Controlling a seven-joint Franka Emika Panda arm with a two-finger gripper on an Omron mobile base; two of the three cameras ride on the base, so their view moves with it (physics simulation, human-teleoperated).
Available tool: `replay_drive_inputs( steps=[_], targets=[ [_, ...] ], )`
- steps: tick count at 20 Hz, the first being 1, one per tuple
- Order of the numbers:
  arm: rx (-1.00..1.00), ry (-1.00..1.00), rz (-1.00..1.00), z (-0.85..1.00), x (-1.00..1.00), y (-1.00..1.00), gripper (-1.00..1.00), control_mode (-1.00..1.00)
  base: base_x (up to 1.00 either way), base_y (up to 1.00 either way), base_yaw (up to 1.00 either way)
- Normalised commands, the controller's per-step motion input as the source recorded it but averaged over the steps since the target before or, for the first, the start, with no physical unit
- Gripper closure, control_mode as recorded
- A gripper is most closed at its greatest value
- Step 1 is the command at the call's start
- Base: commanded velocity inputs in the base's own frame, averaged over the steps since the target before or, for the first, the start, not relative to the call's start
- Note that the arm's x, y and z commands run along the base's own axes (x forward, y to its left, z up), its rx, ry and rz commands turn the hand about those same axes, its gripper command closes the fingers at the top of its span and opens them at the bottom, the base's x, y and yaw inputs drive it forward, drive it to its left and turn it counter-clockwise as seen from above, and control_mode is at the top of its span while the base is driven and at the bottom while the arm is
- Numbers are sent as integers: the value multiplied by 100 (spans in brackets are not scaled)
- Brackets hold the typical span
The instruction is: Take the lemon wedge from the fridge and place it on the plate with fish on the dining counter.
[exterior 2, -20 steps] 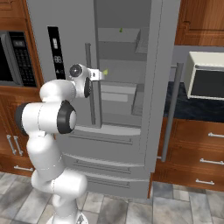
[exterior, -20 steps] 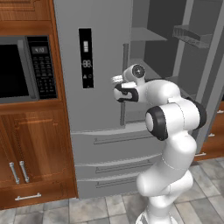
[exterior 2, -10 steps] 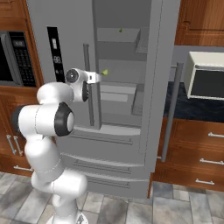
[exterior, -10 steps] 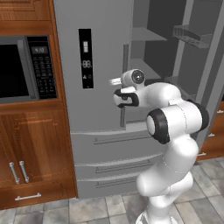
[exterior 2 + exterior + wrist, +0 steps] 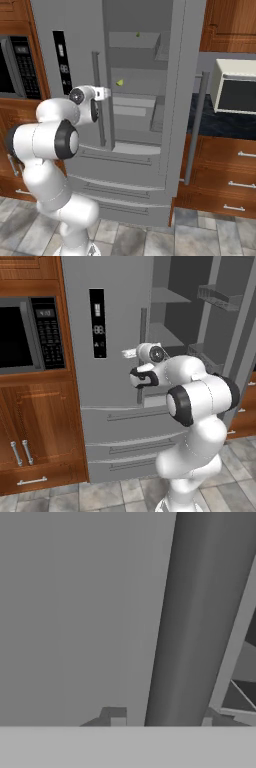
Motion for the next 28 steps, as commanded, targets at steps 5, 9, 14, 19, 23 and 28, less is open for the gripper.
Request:
replay_drive_inputs(
  steps=[5,9,14,19,23,28],
  targets=[
    [-1,-11,-9,61,-25,100,100,-100,0,0,0],
    [-4,-4,-7,42,-21,63,100,-100,0,0,0],
    [0,0,0,9,-13,8,100,-100,0,0,0],
    [0,-3,1,95,-42,75,100,-100,0,0,0],
    [0,0,3,100,-63,91,100,-100,0,0,0],
    [0,0,4,100,-59,86,-100,-100,0,0,0]
  ],
)
